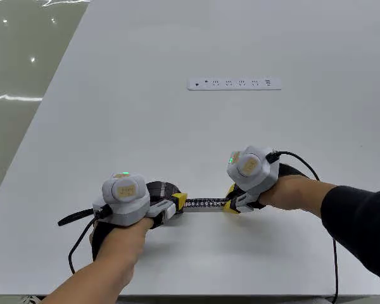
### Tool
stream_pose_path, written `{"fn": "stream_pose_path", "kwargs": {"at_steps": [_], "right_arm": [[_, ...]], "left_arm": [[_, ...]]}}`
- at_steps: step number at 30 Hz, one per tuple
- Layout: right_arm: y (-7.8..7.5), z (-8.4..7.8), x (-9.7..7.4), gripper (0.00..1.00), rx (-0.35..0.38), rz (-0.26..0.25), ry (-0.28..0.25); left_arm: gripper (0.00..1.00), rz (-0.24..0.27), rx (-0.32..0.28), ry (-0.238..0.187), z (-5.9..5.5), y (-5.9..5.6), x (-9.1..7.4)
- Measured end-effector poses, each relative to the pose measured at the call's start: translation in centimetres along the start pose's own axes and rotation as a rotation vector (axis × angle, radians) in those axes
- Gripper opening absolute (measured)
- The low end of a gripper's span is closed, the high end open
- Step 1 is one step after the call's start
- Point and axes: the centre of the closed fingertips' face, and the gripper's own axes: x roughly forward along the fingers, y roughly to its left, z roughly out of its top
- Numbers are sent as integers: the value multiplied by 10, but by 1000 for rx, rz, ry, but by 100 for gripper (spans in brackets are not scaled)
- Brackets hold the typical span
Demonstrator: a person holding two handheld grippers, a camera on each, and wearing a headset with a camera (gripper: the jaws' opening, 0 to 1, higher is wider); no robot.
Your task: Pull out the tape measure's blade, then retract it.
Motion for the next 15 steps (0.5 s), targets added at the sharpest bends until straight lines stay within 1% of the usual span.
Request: {"fn": "stream_pose_path", "kwargs": {"at_steps": [6, 15], "right_arm": [[2, 4, 3, 10, -1, 5, 2], [2, 5, 4, 10, 0, 8, -2]], "left_arm": [[58, -2, -1, 0, 0, 0, 0], [58, -5, -3, 0, 0, 1, 0]]}}
